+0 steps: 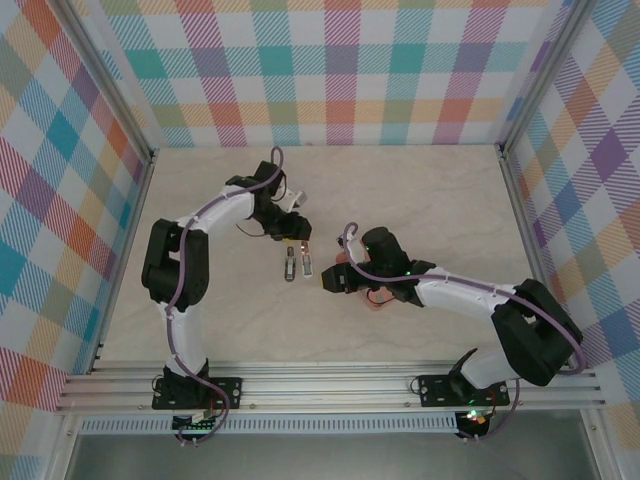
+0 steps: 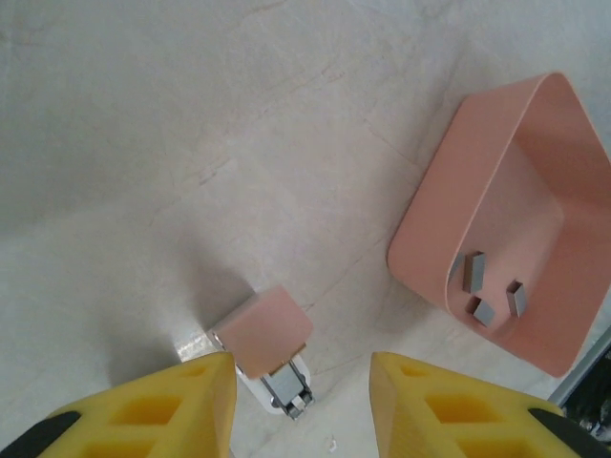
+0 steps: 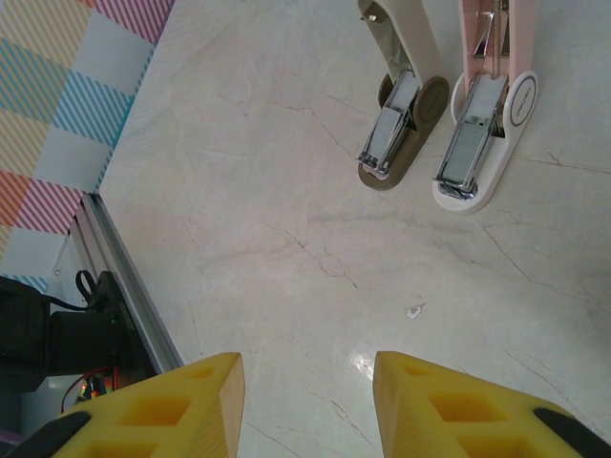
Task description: Load the staples into the stapler
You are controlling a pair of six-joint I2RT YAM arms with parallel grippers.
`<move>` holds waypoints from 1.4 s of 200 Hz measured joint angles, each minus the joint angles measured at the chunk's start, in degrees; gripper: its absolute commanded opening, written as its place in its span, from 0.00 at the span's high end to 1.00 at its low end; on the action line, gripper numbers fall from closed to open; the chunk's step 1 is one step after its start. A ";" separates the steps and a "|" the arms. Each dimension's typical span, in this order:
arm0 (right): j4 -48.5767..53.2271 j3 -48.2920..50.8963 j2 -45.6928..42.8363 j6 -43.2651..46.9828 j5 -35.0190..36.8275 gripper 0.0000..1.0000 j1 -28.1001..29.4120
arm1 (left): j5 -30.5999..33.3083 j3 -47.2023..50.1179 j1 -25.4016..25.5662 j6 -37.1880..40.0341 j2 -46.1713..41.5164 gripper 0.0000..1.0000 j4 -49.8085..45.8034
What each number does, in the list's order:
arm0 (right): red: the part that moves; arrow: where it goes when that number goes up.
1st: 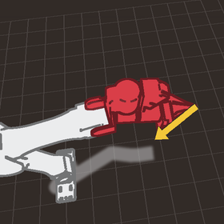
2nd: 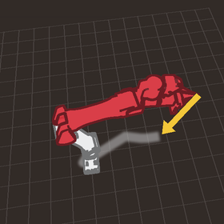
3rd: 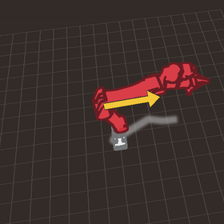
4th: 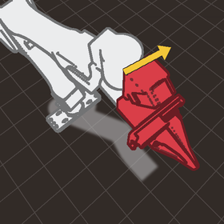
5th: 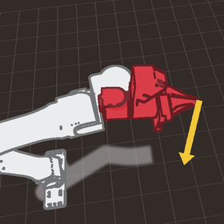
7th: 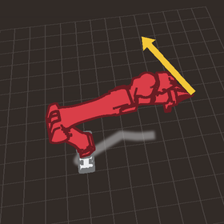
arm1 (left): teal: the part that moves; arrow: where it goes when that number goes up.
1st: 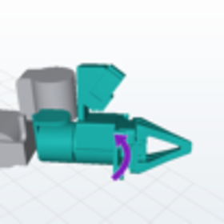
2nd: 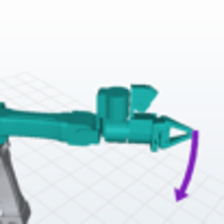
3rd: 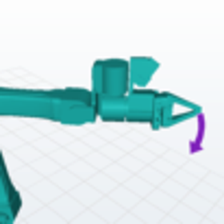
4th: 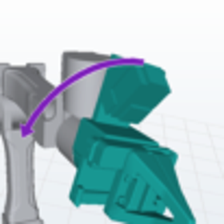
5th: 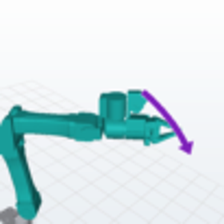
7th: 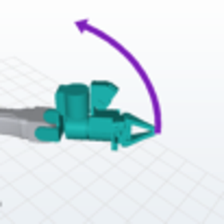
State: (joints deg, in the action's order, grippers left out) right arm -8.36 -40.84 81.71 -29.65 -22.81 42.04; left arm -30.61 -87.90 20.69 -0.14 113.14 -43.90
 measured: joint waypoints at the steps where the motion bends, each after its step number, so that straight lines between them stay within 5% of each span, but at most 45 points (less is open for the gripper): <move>1: 0.00 0.00 0.00 0.00 0.00 0.60 0.00 | -0.02 0.07 0.00 0.00 -0.02 0.62 0.00; 48: 0.00 -0.13 0.02 0.00 0.00 0.60 0.00 | -0.44 3.48 -0.13 0.39 -0.39 0.71 -0.63; 95: 0.02 -0.31 0.02 0.00 0.02 0.61 0.00 | -0.46 8.02 -0.15 -0.04 -2.21 0.70 -0.66; 153: 0.07 -0.83 0.11 0.07 0.15 0.61 0.00 | 3.96 13.03 -0.17 -6.10 -10.19 0.57 1.97; 280: 0.50 -0.87 0.22 0.28 0.22 0.61 0.00 | 8.41 19.74 -0.26 -14.03 -12.31 0.67 2.67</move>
State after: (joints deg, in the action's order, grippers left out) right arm -7.86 -41.71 81.93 -29.36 -22.59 42.04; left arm -22.20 -68.16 20.43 -14.17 100.84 -41.23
